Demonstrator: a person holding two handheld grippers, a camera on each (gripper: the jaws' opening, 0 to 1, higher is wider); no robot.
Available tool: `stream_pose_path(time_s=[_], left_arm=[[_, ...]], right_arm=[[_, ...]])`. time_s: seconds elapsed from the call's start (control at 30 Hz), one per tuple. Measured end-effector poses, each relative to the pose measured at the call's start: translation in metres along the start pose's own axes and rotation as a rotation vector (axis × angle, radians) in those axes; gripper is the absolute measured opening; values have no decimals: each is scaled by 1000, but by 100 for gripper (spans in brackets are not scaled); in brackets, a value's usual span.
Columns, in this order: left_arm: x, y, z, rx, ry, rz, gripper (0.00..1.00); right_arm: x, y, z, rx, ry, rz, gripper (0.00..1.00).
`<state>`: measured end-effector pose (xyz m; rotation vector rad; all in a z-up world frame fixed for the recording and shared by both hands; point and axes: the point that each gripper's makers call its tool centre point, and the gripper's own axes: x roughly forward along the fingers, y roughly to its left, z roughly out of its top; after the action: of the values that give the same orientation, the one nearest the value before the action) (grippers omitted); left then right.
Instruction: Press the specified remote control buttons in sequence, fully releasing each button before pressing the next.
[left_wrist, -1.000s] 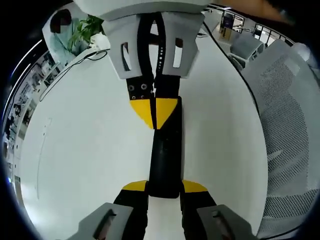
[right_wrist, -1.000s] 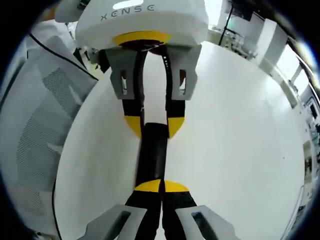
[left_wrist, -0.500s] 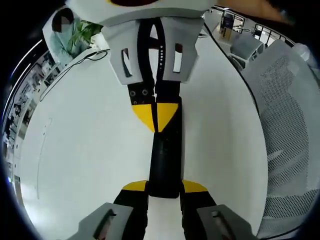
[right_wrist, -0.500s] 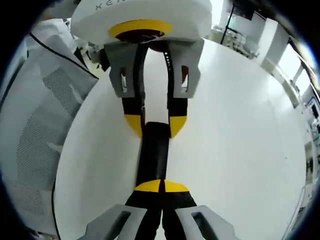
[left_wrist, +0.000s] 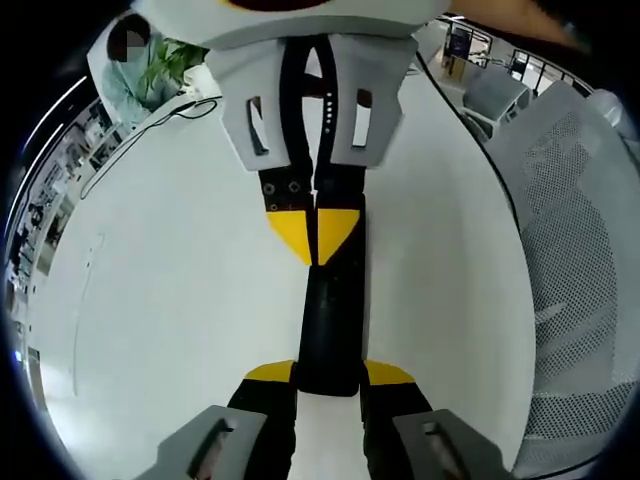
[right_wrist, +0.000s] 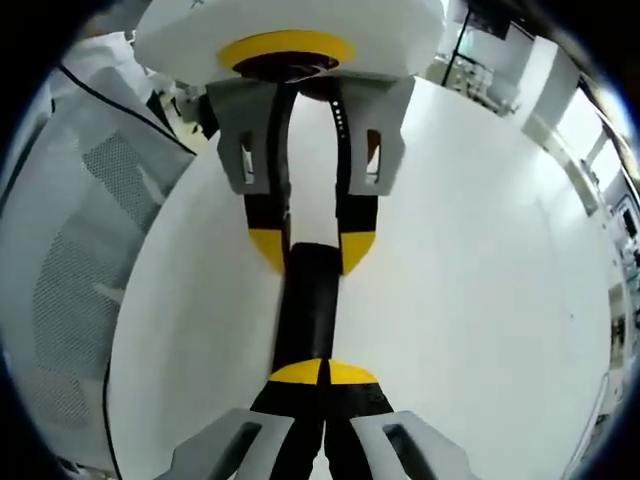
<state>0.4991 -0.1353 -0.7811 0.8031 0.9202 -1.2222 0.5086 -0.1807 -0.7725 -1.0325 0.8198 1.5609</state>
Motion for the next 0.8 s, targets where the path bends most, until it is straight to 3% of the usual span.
stream_pose_path(time_s=[0.8], left_arm=[[0, 1, -1, 2, 2, 2, 23]], right_arm=[[2, -1, 0, -16, 15, -16, 0]])
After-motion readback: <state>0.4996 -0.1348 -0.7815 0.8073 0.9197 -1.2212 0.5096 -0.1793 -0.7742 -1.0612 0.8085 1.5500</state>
